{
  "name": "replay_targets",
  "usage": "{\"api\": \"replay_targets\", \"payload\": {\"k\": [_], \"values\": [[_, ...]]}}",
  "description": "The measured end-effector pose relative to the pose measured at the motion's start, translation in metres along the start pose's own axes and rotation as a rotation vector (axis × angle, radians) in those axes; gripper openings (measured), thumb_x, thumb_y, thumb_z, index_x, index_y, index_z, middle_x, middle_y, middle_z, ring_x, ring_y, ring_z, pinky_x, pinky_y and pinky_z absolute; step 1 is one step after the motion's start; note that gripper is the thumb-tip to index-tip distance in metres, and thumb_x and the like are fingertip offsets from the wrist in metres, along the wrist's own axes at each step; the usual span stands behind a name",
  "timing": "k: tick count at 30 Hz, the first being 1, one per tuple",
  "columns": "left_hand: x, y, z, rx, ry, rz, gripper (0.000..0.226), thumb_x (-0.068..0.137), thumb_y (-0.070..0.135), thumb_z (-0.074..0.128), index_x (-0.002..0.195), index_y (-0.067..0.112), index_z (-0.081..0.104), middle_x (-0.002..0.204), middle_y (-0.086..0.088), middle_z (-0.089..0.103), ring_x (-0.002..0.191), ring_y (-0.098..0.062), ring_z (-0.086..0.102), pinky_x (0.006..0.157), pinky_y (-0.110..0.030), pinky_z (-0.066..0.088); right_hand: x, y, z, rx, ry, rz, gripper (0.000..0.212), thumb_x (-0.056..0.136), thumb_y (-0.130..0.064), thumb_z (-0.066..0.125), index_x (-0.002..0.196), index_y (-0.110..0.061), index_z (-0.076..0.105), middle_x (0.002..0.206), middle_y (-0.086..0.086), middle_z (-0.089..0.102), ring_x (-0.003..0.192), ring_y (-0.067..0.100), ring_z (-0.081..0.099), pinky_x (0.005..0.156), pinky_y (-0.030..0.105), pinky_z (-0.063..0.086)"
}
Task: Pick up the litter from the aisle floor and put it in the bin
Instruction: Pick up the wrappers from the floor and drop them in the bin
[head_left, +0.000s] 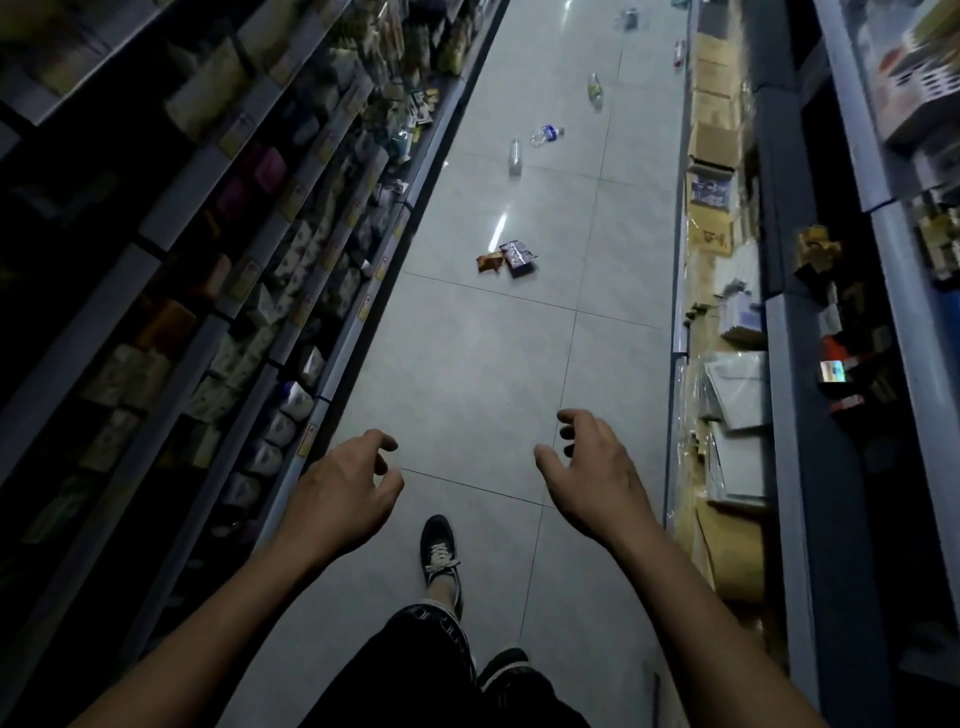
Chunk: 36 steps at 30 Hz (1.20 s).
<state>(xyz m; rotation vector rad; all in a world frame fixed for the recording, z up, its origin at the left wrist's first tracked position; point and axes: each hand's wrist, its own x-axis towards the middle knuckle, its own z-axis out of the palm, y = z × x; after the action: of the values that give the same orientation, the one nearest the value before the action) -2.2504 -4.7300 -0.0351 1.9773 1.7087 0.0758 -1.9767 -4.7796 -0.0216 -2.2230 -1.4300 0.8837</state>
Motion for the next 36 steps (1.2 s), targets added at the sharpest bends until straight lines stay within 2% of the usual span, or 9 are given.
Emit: {"api": "replay_targets", "payload": {"k": [5,12,20,25,31,36], "values": [[0.075,0.001,-0.026,-0.017,-0.022,0.015,0.033,0.092,0.046,0.051,0.124,0.036,0.054,0.102,0.015,0.066,0.087,-0.008,0.062,0.073,-0.034,0.052,0.045,-0.022,-0.002,-0.018,-0.027,0.05,0.054,0.093,-0.048,0.054,0.141,-0.026,0.042,0.13,-0.005,0.053,0.112,0.014,0.056,0.094,0.041,0.051],[0.177,0.027,-0.056,-0.019,-0.065,0.156,0.034,0.092,0.046,0.05,0.124,0.035,0.053,0.103,0.015,0.065,0.088,-0.008,0.062,0.077,-0.037,0.055,0.09,-0.032,-0.007,-0.003,0.027,0.177,0.053,0.092,-0.049,0.054,0.139,-0.028,0.043,0.13,-0.007,0.053,0.111,0.013,0.057,0.092,0.04,0.052],[0.278,0.087,-0.071,0.006,-0.099,0.256,0.034,0.092,0.045,0.05,0.124,0.036,0.054,0.103,0.015,0.065,0.088,-0.009,0.063,0.077,-0.039,0.056,0.148,-0.025,-0.029,0.05,0.065,0.277,0.052,0.092,-0.05,0.054,0.139,-0.031,0.043,0.128,-0.01,0.053,0.106,0.009,0.057,0.09,0.037,0.052],[0.341,0.136,-0.07,0.014,-0.095,0.302,0.034,0.092,0.045,0.05,0.124,0.036,0.054,0.102,0.015,0.065,0.087,-0.008,0.063,0.076,-0.038,0.057,0.209,-0.007,-0.059,0.078,0.082,0.284,0.052,0.092,-0.054,0.052,0.138,-0.034,0.042,0.13,-0.012,0.051,0.113,0.01,0.056,0.093,0.037,0.051],[0.406,0.18,-0.076,0.044,-0.073,0.243,0.033,0.092,0.045,0.05,0.124,0.036,0.055,0.103,0.015,0.066,0.087,-0.008,0.063,0.077,-0.037,0.055,0.311,0.006,-0.11,0.063,0.052,0.229,0.052,0.093,-0.051,0.052,0.14,-0.03,0.043,0.131,-0.009,0.052,0.111,0.012,0.056,0.092,0.036,0.05],[0.448,0.191,-0.087,0.027,-0.029,0.124,0.032,0.094,0.044,0.05,0.125,0.036,0.054,0.103,0.015,0.065,0.087,-0.007,0.063,0.075,-0.034,0.054,0.401,-0.01,-0.144,0.01,0.0,0.098,0.052,0.094,-0.051,0.049,0.141,-0.028,0.043,0.133,-0.007,0.051,0.112,0.013,0.055,0.092,0.034,0.049]]}}
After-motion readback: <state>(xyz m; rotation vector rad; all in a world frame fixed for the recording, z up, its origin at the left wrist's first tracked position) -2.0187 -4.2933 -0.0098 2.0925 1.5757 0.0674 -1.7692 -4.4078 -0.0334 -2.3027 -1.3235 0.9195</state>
